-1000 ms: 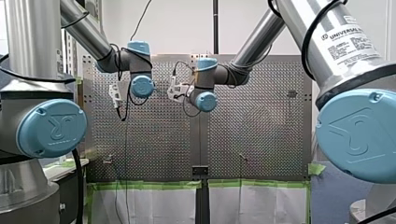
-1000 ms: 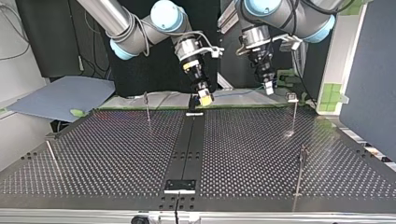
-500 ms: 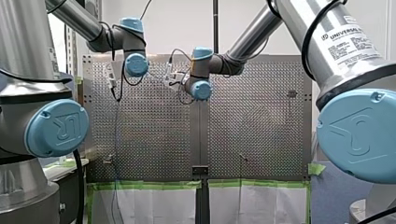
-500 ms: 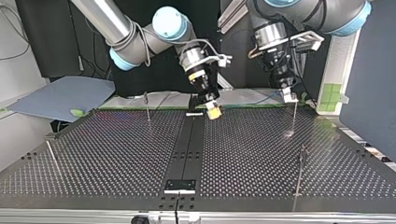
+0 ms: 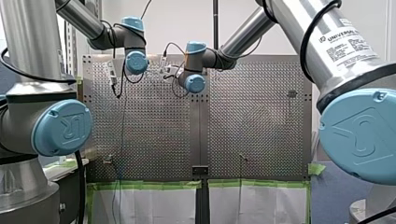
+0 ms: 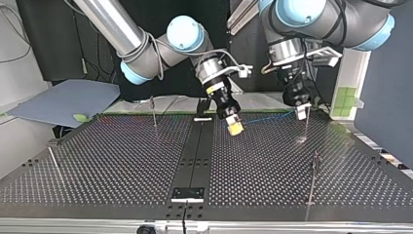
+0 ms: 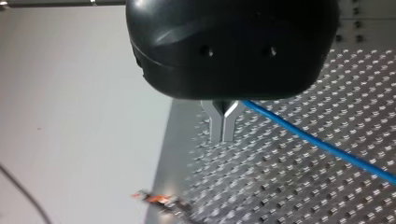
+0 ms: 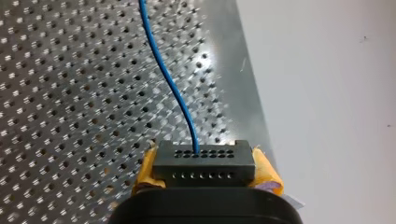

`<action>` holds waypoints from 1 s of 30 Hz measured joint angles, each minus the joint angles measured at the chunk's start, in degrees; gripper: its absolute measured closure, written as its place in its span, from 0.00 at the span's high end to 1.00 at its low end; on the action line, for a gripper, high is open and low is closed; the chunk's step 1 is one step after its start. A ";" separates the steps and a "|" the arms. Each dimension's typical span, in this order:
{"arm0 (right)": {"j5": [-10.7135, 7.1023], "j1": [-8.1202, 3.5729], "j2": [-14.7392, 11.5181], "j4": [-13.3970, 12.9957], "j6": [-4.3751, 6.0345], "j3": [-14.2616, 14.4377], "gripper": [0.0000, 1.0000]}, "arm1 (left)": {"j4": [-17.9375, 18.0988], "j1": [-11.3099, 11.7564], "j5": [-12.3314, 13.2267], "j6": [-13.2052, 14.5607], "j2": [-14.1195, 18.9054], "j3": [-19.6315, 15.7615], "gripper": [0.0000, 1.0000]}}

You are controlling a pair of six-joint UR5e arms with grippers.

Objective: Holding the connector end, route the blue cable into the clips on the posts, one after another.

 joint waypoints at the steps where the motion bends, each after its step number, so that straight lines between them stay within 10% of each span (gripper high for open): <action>1: -0.02 0.04 0.03 0.41 0.00 -0.64 0.00 | -0.01 0.30 0.13 0.03 0.27 0.09 0.00; 30: -1.07 0.30 2.33 4.04 0.51 -11.37 0.00 | -3.87 13.51 13.14 0.33 -0.04 5.82 0.00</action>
